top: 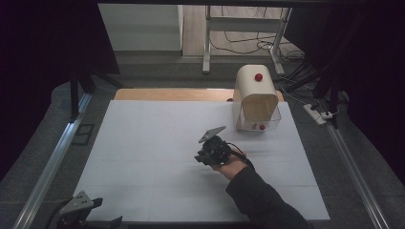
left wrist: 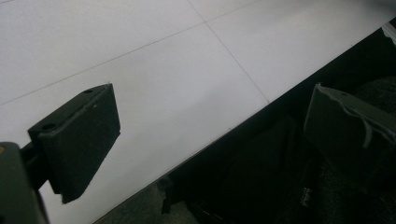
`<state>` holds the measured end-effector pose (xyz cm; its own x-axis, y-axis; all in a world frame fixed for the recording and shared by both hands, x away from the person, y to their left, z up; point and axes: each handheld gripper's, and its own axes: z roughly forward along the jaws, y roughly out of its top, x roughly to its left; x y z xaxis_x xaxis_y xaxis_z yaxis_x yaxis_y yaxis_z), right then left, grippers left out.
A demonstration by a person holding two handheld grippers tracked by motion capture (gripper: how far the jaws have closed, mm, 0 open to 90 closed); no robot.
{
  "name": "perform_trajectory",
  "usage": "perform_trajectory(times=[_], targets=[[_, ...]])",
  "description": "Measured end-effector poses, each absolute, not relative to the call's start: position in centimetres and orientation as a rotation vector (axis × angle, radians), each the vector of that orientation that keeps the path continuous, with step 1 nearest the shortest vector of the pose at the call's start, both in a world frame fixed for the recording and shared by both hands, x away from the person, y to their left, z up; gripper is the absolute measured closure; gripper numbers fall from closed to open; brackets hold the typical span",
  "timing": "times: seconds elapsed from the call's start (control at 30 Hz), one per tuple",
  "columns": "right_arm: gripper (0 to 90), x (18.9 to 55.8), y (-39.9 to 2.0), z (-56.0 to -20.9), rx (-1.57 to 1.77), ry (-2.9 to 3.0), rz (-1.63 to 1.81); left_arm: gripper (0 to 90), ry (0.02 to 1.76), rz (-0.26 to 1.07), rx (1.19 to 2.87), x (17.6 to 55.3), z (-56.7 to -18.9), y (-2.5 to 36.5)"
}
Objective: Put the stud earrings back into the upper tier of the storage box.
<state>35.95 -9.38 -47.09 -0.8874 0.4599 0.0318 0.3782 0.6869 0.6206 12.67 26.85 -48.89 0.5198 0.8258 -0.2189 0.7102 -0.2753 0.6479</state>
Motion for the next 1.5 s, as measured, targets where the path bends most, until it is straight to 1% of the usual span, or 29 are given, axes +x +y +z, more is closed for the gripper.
perform_trajectory(times=[0.6, 1.5], targets=[[73.6, 36.6, -11.8, -44.5, 0.773, 2.714, 1.026, 4.4, 1.251, 0.212, 2.053, 12.7, -48.9, 26.8], [73.6, 38.0, -17.2, -39.9, 0.918, 2.568, 1.022, 4.6, 1.248, 0.217, 2.062, 12.7, -48.9, 26.7]])
